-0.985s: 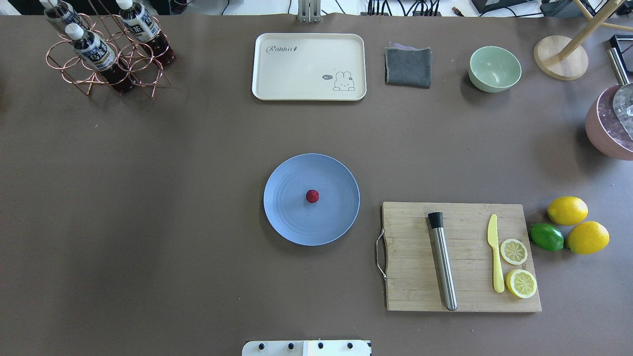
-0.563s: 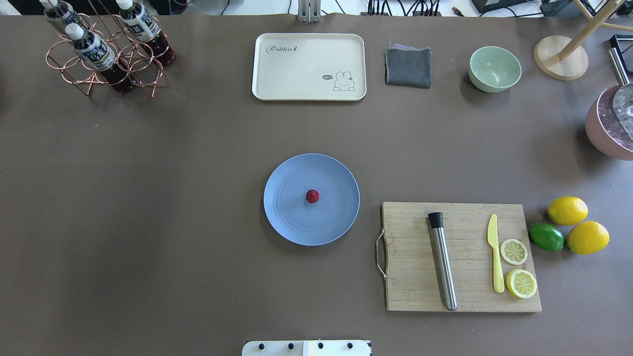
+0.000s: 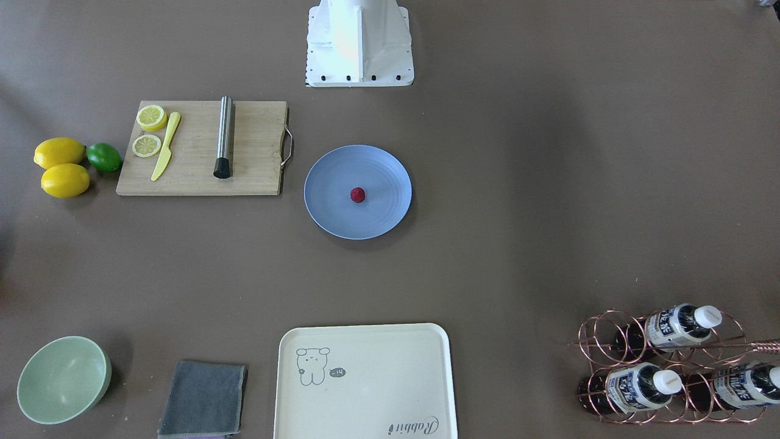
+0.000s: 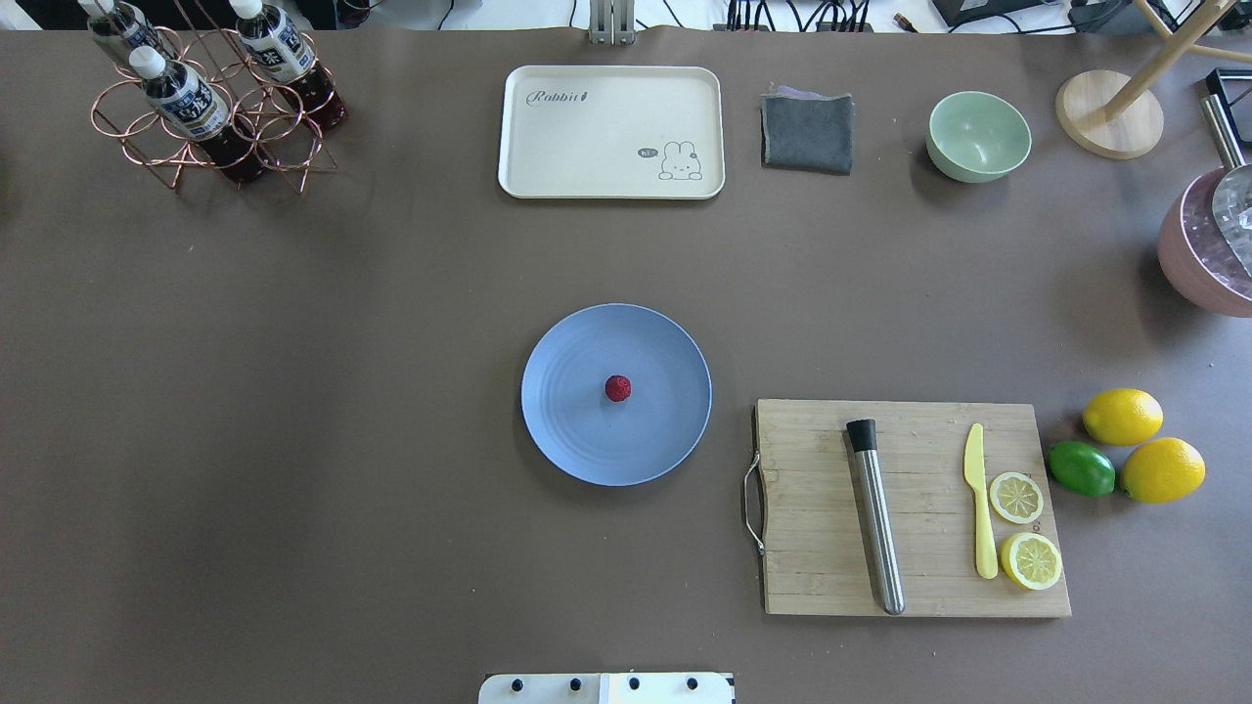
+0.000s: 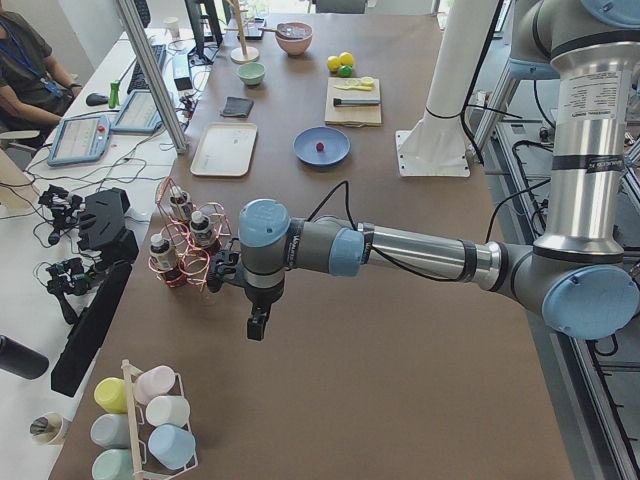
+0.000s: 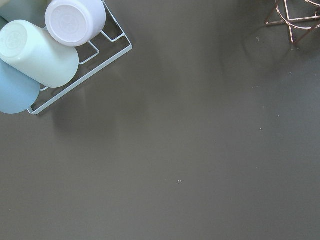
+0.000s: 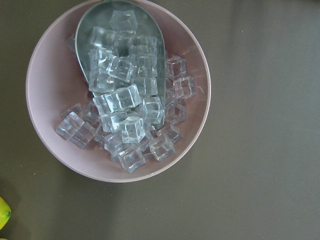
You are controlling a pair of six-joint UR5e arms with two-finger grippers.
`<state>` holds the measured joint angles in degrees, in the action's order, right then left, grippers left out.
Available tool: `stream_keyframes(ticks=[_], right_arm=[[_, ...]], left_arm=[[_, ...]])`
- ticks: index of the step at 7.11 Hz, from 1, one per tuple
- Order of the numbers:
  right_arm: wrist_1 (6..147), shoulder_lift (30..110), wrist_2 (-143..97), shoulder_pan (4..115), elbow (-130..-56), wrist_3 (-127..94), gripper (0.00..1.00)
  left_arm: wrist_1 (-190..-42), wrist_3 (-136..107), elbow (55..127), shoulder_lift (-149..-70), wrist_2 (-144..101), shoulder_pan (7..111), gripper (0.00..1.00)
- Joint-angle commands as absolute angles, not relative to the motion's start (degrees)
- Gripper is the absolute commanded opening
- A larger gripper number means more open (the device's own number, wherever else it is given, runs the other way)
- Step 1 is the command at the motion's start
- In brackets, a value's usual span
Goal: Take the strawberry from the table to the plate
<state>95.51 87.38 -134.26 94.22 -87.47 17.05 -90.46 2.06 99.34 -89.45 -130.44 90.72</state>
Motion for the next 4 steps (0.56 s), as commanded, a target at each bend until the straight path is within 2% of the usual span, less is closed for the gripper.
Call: stream_keyframes(ticks=[1,4], right_arm=[[95.54,87.45,-134.3,94.22,-87.45,17.05,1.0],[95.71,87.28,-134.3,94.22,-87.45,16.96,1.0]], left_arm=[[-90.26,1.93,99.32,-89.38,-130.52,90.27,0.97],[-90.18,1.93,99.32,-89.38,-130.52,90.0,0.97]])
